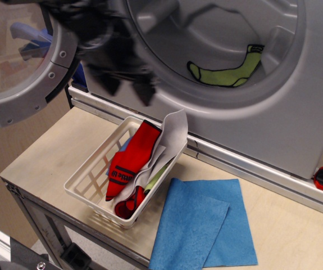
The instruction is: Take clothes out of laundry machine
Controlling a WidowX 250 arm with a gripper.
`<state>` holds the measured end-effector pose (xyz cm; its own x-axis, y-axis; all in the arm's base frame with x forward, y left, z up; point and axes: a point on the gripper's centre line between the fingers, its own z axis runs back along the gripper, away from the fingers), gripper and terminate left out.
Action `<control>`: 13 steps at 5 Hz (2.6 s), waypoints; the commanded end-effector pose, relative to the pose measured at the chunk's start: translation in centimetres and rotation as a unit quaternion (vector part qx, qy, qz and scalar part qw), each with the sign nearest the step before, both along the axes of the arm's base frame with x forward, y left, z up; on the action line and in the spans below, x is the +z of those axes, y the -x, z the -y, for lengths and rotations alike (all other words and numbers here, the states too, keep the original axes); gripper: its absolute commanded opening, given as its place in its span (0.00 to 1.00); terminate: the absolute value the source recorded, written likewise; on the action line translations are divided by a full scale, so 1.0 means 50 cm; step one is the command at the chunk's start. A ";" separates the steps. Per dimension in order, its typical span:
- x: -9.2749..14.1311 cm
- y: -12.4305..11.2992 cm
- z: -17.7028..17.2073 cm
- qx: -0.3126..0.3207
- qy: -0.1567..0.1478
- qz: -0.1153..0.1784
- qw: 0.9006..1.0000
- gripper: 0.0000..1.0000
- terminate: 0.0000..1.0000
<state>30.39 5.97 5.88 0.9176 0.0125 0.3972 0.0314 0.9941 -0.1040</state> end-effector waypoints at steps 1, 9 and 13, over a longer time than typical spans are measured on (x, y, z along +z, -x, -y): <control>0.062 -0.104 0.089 -0.061 -0.002 0.123 0.991 1.00 0.00; -0.089 -0.163 0.097 -0.076 -0.016 0.007 0.997 0.00 0.00; 0.008 -0.093 0.085 -0.079 0.013 0.106 0.991 0.00 0.00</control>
<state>34.92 1.53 3.96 0.8414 -0.1101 0.5291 0.2133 0.9672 -0.1379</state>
